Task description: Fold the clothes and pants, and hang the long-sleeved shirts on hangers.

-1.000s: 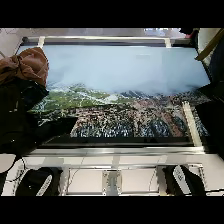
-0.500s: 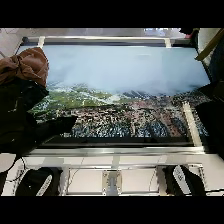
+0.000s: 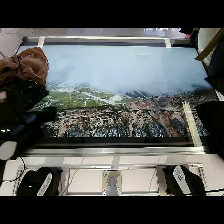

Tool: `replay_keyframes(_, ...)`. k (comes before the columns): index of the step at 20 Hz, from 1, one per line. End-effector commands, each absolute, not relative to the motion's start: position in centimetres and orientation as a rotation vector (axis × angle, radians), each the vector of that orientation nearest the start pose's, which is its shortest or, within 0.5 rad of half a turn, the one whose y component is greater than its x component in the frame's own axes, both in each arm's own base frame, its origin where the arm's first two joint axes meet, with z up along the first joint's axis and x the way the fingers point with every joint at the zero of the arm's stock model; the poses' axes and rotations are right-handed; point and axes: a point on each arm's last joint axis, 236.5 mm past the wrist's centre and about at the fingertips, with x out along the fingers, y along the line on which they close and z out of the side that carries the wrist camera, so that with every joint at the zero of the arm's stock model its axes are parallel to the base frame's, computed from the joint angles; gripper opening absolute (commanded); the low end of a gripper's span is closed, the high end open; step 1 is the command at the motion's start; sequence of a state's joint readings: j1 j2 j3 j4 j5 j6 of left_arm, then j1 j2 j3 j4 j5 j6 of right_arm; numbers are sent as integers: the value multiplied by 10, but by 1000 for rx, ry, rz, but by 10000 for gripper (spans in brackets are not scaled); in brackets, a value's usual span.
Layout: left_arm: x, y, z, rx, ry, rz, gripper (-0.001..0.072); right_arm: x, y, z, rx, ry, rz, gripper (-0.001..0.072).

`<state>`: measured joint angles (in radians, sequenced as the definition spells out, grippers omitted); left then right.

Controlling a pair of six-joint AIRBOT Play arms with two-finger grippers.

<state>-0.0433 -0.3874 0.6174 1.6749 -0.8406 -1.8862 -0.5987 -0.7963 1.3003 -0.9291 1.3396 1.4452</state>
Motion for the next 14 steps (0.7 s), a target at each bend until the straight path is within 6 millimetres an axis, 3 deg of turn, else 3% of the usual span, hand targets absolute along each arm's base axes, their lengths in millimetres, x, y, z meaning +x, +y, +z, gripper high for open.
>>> replay_keyframes(1, 249, 165, 179, 121, 560, 665, 696, 336, -71, 283, 479, 478, -53, 626)
replay_keyframes(3, 218, 223, 208, 135, 548, 890, 696, 344, -81, 299, 480, 392, -76, 626)
replay_keyframes(4, 201, 249, 209, 101, 572, 993, 696, 347, -83, 305, 484, 364, -79, 626)
replay_keyframes(6, 176, 285, 186, 4, 649, 1120, 695, 347, -80, 307, 494, 359, -66, 626)
replay_keyframes(8, 181, 299, 151, -108, 712, 1120, 692, 348, -82, 305, 496, 362, -69, 625)
replay_keyframes(10, 193, 310, 120, -112, 809, 1097, 693, 344, -80, 296, 484, 405, -72, 626)
replay_keyframes(14, 216, 334, 87, -112, 966, 1073, 693, 338, -70, 283, 489, 476, -45, 626)
